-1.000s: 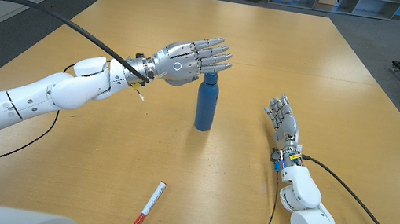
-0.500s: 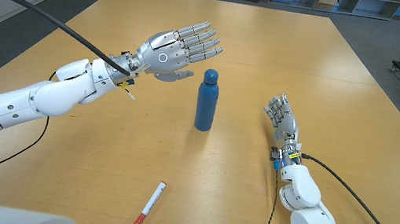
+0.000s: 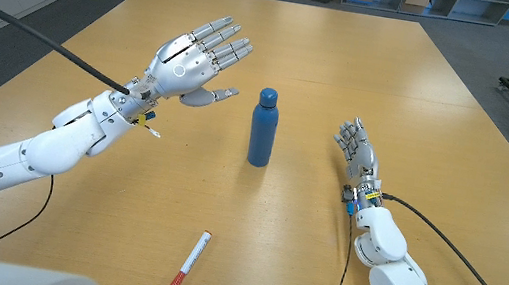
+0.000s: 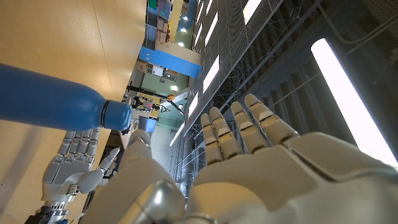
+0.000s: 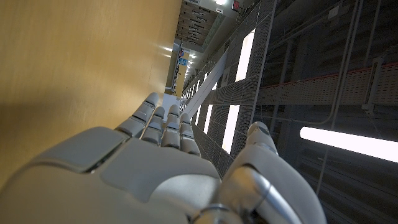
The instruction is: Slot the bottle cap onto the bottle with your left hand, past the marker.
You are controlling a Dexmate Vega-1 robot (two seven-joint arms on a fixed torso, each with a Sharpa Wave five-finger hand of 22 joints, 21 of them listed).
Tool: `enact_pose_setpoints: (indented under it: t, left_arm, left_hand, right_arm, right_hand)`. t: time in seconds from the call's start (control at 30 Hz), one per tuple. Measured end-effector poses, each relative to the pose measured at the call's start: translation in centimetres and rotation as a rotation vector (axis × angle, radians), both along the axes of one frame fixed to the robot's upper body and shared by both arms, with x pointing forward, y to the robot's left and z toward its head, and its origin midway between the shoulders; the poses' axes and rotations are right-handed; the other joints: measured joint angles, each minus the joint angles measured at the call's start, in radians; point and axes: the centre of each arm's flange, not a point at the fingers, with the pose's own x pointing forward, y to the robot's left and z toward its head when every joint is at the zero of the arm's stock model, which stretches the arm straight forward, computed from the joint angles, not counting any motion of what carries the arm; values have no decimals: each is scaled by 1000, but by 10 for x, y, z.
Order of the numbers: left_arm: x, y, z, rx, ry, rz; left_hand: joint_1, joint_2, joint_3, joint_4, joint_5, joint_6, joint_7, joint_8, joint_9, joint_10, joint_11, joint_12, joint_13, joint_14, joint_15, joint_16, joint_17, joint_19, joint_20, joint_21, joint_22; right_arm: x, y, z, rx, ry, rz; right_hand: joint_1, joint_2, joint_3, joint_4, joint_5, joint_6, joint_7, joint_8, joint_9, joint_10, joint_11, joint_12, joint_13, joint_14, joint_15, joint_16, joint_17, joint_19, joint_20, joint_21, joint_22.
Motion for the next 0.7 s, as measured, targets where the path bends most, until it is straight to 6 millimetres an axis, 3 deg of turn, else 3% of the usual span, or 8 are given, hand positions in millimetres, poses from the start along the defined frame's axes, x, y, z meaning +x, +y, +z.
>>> enact_pose_setpoints:
  t: [0.33,0.7]
  left_arm:
    - [-10,17,-17,-283,108,-52]
    - [-15,38,-26,-578,270,-177]
  left_hand:
    - [-20,20,5,4,0,48,-5,15,-5,45,-4,2,0,25,0,0,0,23,-2,0,0]
    - [-30,30,13,4,-5,64,11,18,-9,59,10,2,0,29,-4,0,0,27,2,0,0]
  right_arm:
    - [-6,6,0,-10,-3,-12]
    - [-15,12,5,-28,-13,-32]
  right_hand:
    - [0,0,0,0,0,0,0,0,0,0,0,0,0,5,-5,0,0,5,-5,0,0]
    - [0,0,0,0,0,0,0,0,0,4,4,4,0,11,-11,0,0,9,-9,0,0]
